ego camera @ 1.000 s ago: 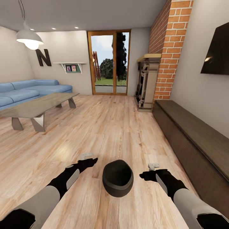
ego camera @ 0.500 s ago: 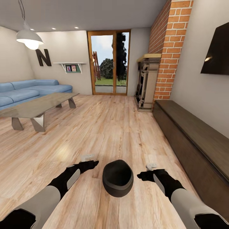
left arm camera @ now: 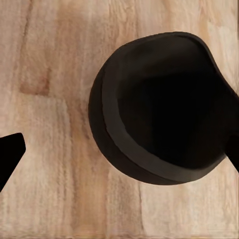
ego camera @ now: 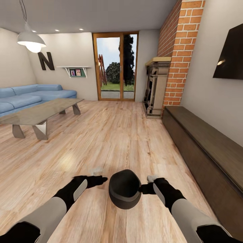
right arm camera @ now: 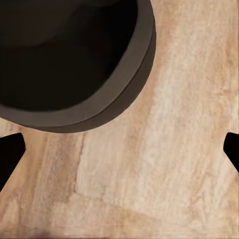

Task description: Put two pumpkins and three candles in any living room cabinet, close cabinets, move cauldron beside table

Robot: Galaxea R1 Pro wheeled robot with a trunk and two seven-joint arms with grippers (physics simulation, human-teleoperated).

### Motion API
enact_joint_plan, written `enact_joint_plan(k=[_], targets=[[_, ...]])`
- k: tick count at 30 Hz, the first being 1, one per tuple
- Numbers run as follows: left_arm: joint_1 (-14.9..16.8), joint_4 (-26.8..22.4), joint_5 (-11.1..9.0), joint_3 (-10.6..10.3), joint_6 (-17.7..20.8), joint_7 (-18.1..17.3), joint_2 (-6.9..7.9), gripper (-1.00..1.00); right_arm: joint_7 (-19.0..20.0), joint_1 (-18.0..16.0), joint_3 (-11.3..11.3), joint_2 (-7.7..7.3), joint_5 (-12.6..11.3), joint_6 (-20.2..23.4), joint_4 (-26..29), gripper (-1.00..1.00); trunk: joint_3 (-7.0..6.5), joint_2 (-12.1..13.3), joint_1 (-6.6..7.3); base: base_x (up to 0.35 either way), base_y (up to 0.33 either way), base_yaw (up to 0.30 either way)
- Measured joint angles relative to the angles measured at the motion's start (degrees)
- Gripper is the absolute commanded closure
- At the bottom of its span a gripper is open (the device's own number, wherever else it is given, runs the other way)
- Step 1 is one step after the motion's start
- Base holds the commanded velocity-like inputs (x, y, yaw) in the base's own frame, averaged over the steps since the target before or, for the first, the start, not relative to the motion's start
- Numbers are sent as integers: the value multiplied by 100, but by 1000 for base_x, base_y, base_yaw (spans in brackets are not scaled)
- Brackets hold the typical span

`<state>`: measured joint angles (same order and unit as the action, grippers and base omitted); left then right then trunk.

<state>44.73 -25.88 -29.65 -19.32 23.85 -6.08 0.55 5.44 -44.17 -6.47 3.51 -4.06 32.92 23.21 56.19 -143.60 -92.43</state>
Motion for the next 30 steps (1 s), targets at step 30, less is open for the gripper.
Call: enact_joint_plan(k=[30], targets=[[35, 39, 1102, -12, -276, -502, -511, -100, -849, -185, 4, 269, -733, 111, 5, -100, 0, 0, 0, 0, 0, 0]])
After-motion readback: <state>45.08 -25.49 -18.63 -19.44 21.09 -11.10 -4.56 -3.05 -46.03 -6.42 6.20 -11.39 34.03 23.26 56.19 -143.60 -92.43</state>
